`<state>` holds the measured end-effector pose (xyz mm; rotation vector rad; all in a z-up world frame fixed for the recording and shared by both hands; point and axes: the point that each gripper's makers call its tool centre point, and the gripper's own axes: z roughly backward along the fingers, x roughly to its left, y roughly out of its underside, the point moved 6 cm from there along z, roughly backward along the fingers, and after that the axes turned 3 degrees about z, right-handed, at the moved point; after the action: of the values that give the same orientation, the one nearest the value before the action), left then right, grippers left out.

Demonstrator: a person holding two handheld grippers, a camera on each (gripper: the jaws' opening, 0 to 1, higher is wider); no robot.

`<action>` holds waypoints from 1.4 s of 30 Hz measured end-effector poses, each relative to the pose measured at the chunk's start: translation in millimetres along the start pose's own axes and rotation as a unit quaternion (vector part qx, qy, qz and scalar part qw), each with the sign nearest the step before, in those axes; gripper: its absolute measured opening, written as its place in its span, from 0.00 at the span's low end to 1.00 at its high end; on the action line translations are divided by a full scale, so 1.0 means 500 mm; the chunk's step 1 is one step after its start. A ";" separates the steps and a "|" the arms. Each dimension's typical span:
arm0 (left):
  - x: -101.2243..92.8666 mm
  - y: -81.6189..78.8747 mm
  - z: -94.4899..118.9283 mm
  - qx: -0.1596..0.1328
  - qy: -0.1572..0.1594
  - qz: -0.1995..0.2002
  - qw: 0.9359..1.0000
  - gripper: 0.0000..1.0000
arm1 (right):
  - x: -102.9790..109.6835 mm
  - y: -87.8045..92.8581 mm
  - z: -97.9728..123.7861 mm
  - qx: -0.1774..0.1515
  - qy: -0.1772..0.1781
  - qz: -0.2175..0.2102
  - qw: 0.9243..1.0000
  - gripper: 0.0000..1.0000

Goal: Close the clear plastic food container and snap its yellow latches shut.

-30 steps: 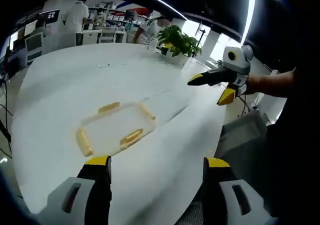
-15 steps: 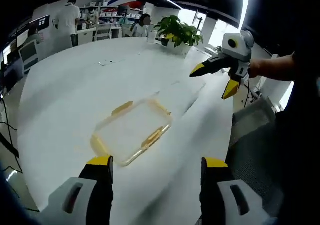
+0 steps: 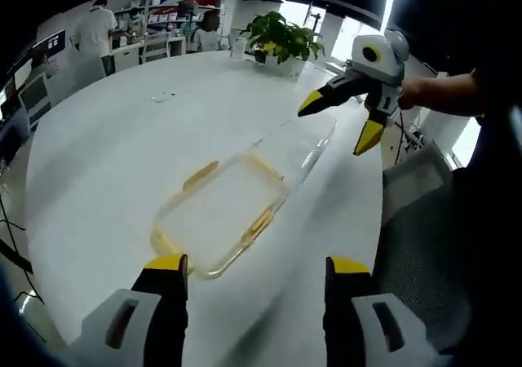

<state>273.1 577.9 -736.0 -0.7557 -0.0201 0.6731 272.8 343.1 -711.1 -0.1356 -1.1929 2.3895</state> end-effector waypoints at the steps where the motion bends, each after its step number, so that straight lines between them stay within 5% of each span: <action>1: 0.002 0.000 0.000 0.004 -0.001 -0.006 1.000 0.63 | 0.000 0.001 0.000 0.002 0.000 0.001 1.000 0.60; 20: 0.057 -0.024 -0.018 0.050 -0.020 -0.090 0.994 0.59 | -0.017 -0.008 -0.037 0.038 -0.010 0.037 0.999 0.60; 23: 0.068 -0.018 -0.023 0.065 -0.017 -0.070 0.995 0.59 | -0.023 -0.007 -0.041 0.044 -0.010 0.036 0.998 0.59; 42: 0.129 -0.018 -0.059 0.124 -0.023 -0.155 0.980 0.52 | -0.046 -0.006 -0.085 0.096 -0.019 0.077 0.992 0.57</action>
<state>336.6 591.6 -765.8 -0.4816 -0.0926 0.3867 306.5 365.5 -737.9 -0.1243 -0.9926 2.6383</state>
